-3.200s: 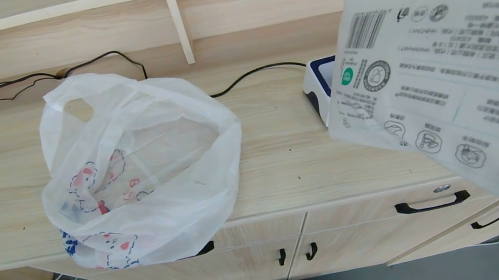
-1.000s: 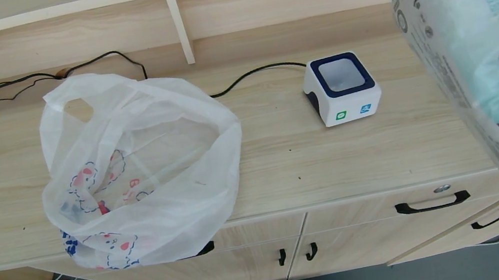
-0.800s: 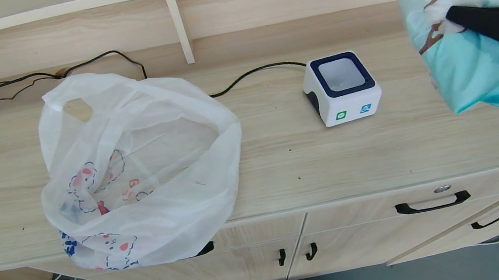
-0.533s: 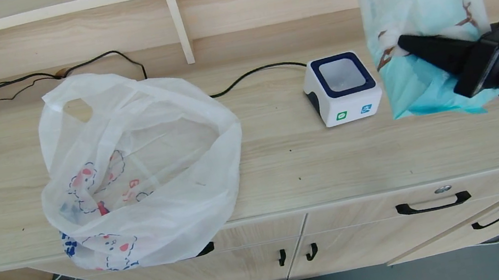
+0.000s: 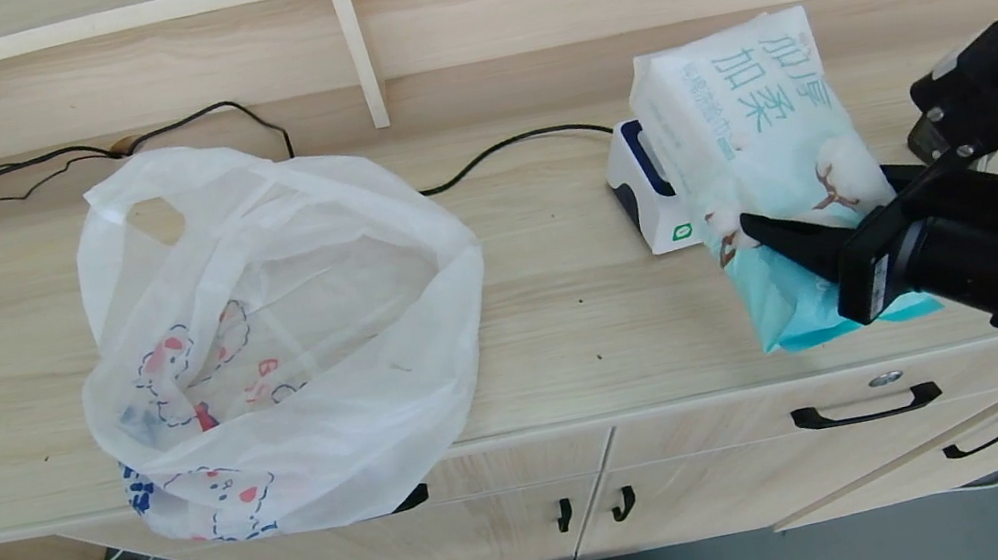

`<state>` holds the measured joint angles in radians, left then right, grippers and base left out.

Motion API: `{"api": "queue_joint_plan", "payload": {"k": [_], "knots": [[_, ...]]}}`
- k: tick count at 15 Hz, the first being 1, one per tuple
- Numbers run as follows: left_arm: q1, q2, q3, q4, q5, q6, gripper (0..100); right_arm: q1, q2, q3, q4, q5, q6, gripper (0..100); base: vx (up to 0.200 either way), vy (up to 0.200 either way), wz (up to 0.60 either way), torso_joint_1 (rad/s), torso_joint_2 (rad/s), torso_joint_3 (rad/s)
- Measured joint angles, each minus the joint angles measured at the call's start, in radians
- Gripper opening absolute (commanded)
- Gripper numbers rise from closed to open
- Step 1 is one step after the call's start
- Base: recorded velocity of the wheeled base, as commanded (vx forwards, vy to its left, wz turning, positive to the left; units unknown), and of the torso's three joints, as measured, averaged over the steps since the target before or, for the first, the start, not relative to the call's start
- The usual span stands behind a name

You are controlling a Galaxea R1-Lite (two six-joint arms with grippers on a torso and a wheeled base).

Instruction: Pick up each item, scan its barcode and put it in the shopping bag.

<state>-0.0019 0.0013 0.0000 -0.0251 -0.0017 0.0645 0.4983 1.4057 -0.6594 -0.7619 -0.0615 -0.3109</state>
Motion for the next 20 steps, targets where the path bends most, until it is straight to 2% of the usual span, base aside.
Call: {"api": "queue_joint_plan", "payload": {"k": [13, 17, 18, 20], "knots": [[0.001, 0.000, 0.000, 0.001, 0.000, -0.003, 100, -0.019, -0.016, 0.059, -0.002, -0.001, -0.018, 0, 0.000, 0.000, 0.00, 0.000, 0.00, 0.000], [0.001, 0.000, 0.000, -0.001, 0.000, -0.014, 100, -0.027, -0.087, 0.084, 0.008, -0.006, -0.061, 0, -0.200, 0.200, 0.00, 0.010, 0.00, 0.000], [0.001, 0.000, 0.000, -0.001, 0.000, -0.031, 100, -0.029, -0.107, 0.099, 0.003, -0.005, -0.066, 0, 0.000, 0.000, 0.00, 0.000, 0.00, 0.000], [0.000, 0.000, 0.000, -0.001, 0.000, -0.031, 100, -0.036, -0.136, 0.123, 0.009, -0.003, -0.065, 0, 0.000, 0.000, 0.00, 0.000, 0.00, 0.000]]}}
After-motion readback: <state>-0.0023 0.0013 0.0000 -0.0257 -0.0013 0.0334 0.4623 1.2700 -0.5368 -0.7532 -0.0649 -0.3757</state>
